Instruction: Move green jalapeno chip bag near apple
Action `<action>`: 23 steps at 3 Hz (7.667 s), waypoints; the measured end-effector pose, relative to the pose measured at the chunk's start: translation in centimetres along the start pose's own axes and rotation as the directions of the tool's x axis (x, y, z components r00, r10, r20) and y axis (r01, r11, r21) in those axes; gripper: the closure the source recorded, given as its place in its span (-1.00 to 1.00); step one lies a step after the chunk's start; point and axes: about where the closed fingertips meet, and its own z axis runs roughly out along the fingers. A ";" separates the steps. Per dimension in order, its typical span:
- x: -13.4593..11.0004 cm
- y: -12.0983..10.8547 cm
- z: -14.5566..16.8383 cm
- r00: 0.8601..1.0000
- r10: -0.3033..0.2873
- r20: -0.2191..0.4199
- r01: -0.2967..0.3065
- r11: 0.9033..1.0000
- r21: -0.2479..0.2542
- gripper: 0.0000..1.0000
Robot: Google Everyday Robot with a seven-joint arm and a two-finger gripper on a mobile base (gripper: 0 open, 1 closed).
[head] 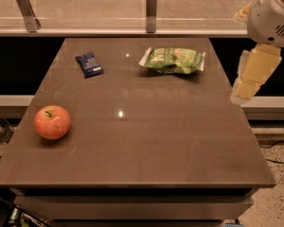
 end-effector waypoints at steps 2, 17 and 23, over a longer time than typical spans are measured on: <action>-0.2 -4.1 4.1 0.998 0.012 -0.061 -0.010 0.999 0.030 -1.00; -4.2 -13.8 23.9 0.999 -0.048 -0.020 0.045 0.992 -0.114 0.28; -6.6 -11.4 20.0 0.995 -0.100 0.023 0.102 0.988 -0.118 1.00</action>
Offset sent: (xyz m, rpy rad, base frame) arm 0.0888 -0.0054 -0.0364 -0.0873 -0.0348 -0.0747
